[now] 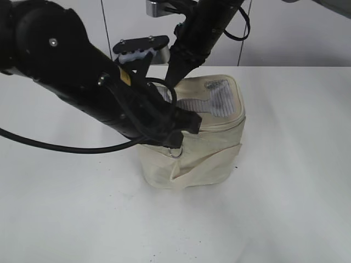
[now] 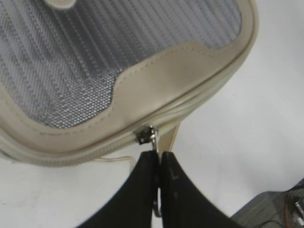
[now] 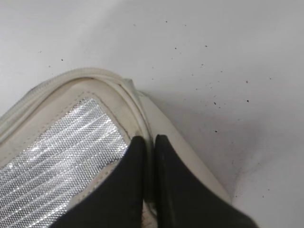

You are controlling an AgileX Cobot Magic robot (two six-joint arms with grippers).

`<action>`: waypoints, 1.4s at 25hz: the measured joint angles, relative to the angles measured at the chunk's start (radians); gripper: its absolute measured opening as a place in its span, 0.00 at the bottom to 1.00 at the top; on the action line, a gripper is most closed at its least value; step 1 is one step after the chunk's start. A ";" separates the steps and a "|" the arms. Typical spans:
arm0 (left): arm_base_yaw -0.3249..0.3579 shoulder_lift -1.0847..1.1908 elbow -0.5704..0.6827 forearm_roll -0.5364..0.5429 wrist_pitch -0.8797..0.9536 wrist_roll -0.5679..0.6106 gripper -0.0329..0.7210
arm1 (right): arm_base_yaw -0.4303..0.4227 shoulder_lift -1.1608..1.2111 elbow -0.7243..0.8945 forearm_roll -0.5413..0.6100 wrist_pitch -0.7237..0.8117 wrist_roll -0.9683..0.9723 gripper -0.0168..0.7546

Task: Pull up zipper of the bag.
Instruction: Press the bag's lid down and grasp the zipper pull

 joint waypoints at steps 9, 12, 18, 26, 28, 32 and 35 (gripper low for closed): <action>0.017 0.037 -0.026 0.065 0.009 -0.160 0.05 | -0.003 0.001 0.000 0.003 -0.006 0.000 0.06; 0.016 0.039 -0.044 -0.040 0.004 -0.134 0.05 | -0.003 0.001 0.000 0.003 -0.010 0.004 0.06; -0.053 0.074 -0.077 -0.039 -0.029 -0.112 0.05 | 0.001 0.001 0.000 0.001 -0.002 -0.001 0.06; -0.034 0.075 -0.088 0.022 0.010 -0.102 0.08 | 0.004 0.001 0.000 0.000 -0.002 0.008 0.06; -0.022 0.070 -0.088 0.045 0.029 -0.101 0.17 | 0.004 0.001 0.000 0.000 -0.002 0.027 0.09; -0.012 0.034 -0.088 0.118 0.063 -0.101 0.46 | 0.004 0.001 0.000 0.011 -0.017 0.082 0.33; -0.008 -0.012 -0.089 0.240 0.062 -0.100 0.60 | 0.003 -0.002 0.000 0.003 -0.018 0.118 0.52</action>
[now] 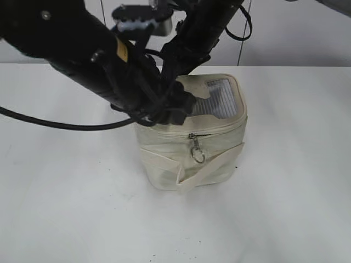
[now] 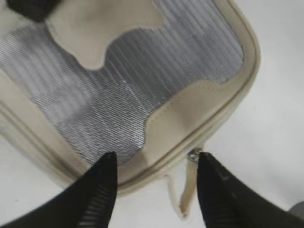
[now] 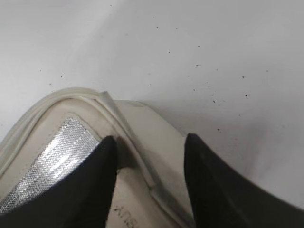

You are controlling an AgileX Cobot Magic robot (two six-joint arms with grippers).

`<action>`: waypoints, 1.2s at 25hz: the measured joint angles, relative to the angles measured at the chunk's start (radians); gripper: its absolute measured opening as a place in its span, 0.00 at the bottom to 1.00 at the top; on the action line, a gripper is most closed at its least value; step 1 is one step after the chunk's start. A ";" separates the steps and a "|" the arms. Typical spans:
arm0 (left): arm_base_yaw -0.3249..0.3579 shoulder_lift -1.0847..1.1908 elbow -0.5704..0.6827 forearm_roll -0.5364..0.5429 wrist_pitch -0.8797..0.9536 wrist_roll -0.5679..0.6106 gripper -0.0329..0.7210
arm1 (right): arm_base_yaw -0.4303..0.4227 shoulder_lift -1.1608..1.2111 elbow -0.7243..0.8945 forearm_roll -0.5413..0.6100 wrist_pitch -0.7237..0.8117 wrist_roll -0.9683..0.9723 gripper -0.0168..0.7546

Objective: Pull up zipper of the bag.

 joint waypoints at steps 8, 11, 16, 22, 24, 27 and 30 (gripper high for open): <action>0.100 -0.063 -0.070 0.259 -0.013 0.064 0.65 | -0.040 -0.087 0.000 -0.053 0.000 0.033 0.58; 0.169 -0.023 -0.128 0.241 -0.027 0.161 0.65 | -0.077 -0.110 0.000 -0.120 0.001 0.058 0.58; 0.237 0.101 -0.258 0.122 -0.026 0.361 0.65 | -0.155 -0.130 0.012 -0.134 0.001 0.078 0.58; 0.240 0.283 -0.450 -0.094 0.066 0.601 0.65 | -0.256 -0.174 0.147 -0.133 0.001 0.083 0.54; 0.240 0.338 -0.520 -0.184 0.130 0.708 0.65 | -0.292 -0.195 0.213 -0.127 0.000 0.083 0.49; 0.240 0.411 -0.609 -0.307 0.263 0.850 0.65 | -0.332 -0.227 0.308 -0.106 0.000 0.064 0.46; 0.240 0.462 -0.664 -0.368 0.343 0.911 0.66 | -0.348 -0.261 0.398 -0.082 0.000 0.033 0.45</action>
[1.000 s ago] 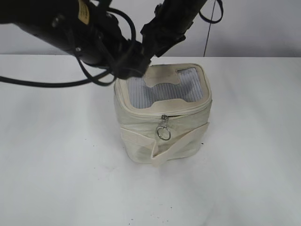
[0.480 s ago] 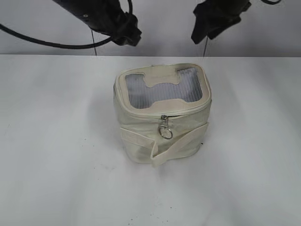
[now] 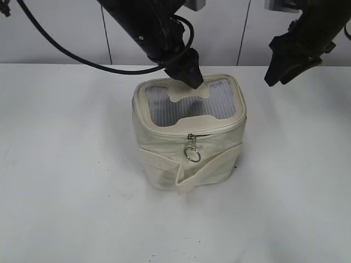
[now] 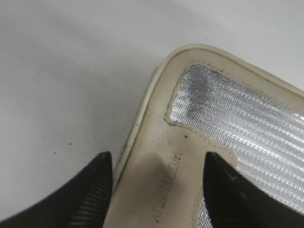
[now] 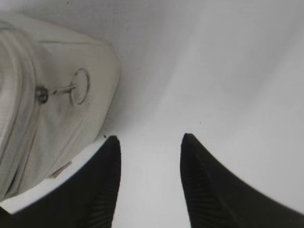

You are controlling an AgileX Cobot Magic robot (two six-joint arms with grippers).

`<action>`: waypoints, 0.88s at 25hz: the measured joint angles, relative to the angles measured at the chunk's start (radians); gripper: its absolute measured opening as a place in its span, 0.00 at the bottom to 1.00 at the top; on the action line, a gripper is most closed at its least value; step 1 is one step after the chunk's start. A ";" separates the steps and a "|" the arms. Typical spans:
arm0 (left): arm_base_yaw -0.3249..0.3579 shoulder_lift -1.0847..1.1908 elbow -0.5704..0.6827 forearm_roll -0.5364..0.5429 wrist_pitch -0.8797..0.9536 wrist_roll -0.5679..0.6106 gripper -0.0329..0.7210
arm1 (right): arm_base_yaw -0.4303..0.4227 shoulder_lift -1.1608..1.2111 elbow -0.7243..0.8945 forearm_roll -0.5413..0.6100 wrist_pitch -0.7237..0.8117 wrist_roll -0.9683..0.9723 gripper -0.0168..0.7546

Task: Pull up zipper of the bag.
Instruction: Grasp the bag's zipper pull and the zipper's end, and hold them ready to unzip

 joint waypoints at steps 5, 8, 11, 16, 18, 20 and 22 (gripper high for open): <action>0.001 0.054 -0.061 -0.014 0.023 0.018 0.75 | -0.001 -0.034 0.114 0.046 0.000 -0.047 0.45; 0.001 0.081 -0.075 -0.027 0.027 0.043 0.76 | -0.001 -0.036 0.159 0.076 0.000 -0.081 0.46; 0.001 0.097 -0.081 -0.035 0.032 0.052 0.77 | -0.001 -0.036 0.200 0.117 -0.012 -0.134 0.49; 0.001 0.113 -0.085 -0.046 0.036 0.053 0.67 | -0.001 -0.036 0.264 0.180 -0.035 -0.233 0.51; 0.001 0.114 -0.086 -0.048 0.033 0.054 0.45 | -0.001 -0.036 0.283 0.198 -0.057 -0.270 0.51; 0.001 0.115 -0.087 -0.041 0.036 0.058 0.21 | -0.001 -0.036 0.291 0.214 -0.079 -0.290 0.51; 0.001 0.115 -0.089 -0.030 0.048 0.061 0.11 | -0.001 -0.036 0.291 0.225 -0.090 -0.314 0.51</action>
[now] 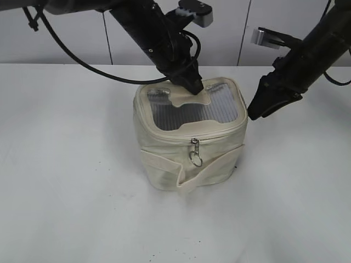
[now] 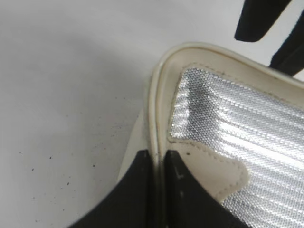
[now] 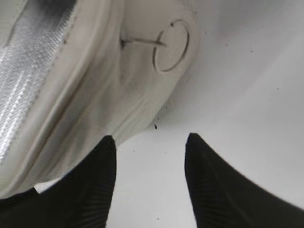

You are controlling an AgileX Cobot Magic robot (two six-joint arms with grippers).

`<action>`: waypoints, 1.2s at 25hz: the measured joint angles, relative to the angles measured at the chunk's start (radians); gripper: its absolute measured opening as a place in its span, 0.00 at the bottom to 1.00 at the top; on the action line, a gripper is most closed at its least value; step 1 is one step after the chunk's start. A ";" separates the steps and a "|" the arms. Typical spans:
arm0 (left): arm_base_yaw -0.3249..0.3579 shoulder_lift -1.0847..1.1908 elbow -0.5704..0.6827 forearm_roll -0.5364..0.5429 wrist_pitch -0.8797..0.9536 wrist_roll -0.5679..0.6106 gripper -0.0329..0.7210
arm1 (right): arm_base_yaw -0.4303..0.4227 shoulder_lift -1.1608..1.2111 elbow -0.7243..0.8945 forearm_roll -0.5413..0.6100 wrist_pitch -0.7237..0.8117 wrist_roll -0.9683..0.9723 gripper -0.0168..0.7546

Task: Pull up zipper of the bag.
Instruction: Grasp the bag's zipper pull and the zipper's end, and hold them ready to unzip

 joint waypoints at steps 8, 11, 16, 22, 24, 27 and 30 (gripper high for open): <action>-0.005 -0.022 -0.003 0.099 0.034 0.000 0.11 | 0.000 0.000 0.000 0.047 -0.024 -0.072 0.58; 0.011 -0.029 -0.003 0.113 0.059 0.008 0.11 | 0.000 0.000 0.000 0.051 -0.005 -0.073 0.59; 0.040 -0.029 -0.003 0.067 0.084 0.012 0.11 | -0.003 0.000 0.003 0.099 0.014 -0.083 0.58; 0.049 -0.029 -0.002 -0.022 0.092 0.105 0.10 | -0.003 0.000 0.042 0.154 -0.051 -0.154 0.58; 0.052 -0.029 -0.001 -0.037 0.098 0.122 0.10 | -0.003 0.000 0.072 0.187 -0.088 -0.203 0.58; 0.053 -0.029 -0.001 -0.040 0.100 0.127 0.10 | 0.000 0.000 0.108 0.243 -0.174 -0.282 0.58; 0.053 -0.029 -0.001 -0.040 0.100 0.128 0.10 | 0.008 0.000 0.116 0.312 -0.231 -0.373 0.58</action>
